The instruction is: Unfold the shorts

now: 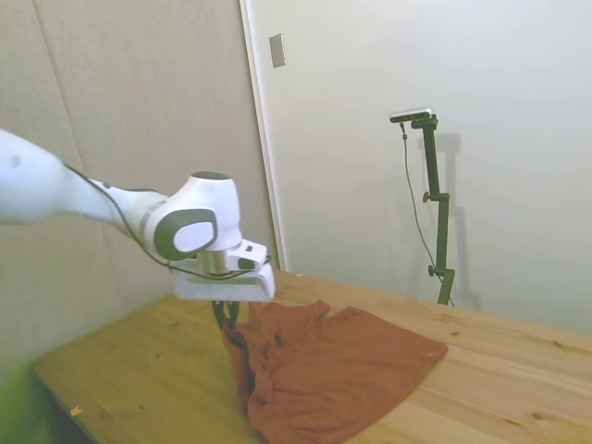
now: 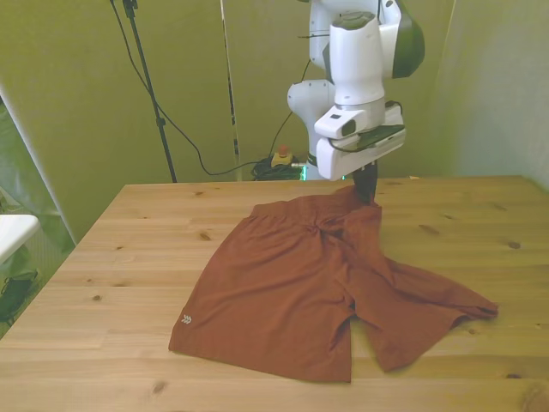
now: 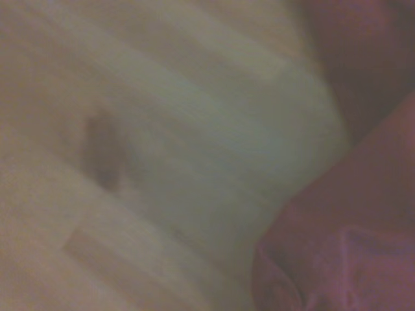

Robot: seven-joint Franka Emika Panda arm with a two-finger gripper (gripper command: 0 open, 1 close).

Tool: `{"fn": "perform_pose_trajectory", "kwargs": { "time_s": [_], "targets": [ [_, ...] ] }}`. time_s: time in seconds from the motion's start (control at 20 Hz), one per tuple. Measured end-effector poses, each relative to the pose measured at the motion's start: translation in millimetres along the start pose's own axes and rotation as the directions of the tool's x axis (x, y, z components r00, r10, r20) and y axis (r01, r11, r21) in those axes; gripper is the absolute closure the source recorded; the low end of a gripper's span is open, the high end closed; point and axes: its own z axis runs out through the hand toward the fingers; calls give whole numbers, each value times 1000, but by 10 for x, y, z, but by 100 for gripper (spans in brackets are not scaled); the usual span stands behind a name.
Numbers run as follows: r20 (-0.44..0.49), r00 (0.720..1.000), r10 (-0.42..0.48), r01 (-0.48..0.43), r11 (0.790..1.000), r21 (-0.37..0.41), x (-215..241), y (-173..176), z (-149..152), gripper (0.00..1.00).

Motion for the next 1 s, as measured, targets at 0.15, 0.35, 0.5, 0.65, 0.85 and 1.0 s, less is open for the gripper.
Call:
{"fn": "perform_pose_trajectory", "kwargs": {
  "time_s": [0.15,0.35,0.5,0.65,0.85,1.0],
  "targets": [
    [31,997,-72,73,997,-35,-425,-238,176,100],
    [75,991,-114,119,991,-64,-742,-350,400,0],
    [90,991,-98,105,992,-76,-798,-292,470,0],
    [87,994,-67,74,994,-83,-856,-213,458,0],
    [70,996,-48,54,994,-95,-1000,-157,360,0],
    [69,997,-32,39,994,-100,-1125,-135,242,0]
  ]
}}
